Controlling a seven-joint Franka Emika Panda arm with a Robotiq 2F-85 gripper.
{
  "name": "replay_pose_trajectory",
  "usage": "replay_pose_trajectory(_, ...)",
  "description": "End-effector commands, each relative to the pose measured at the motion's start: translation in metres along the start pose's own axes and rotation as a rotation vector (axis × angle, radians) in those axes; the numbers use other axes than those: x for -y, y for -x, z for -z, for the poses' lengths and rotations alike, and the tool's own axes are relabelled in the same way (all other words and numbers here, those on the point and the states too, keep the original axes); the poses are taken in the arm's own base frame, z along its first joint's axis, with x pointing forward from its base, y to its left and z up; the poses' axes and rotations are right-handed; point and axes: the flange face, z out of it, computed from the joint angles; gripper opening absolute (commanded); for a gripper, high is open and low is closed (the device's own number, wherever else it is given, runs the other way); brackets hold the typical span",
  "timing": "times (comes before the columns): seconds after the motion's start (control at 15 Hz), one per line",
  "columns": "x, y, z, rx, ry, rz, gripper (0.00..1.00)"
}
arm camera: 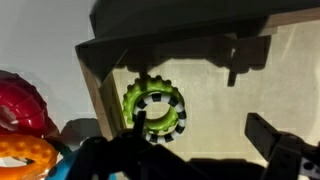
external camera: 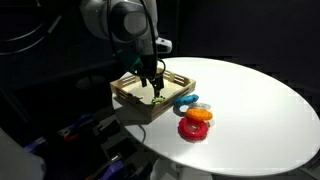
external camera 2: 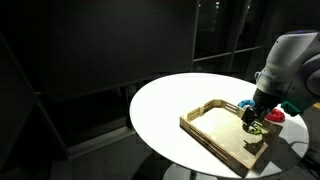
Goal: Remove the striped black and white ring from the crate and put it on the table
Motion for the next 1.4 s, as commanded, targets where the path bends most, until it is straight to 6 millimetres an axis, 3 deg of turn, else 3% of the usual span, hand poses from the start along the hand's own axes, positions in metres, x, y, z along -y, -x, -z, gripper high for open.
replay_pose_trajectory(0.0, 0.001, -0.006, -0.012, -0.004, -0.002, -0.013, 1.00)
replay_pose_trajectory(0.93, 0.004, -0.015, -0.035, -0.006, -0.047, -0.062, 1.00)
replay_pose_trajectory(1.07, 0.004, -0.016, -0.036, -0.006, -0.050, -0.069, 0.75)
replay_pose_trajectory(1.33, 0.004, -0.019, -0.034, -0.008, -0.051, -0.072, 0.40)
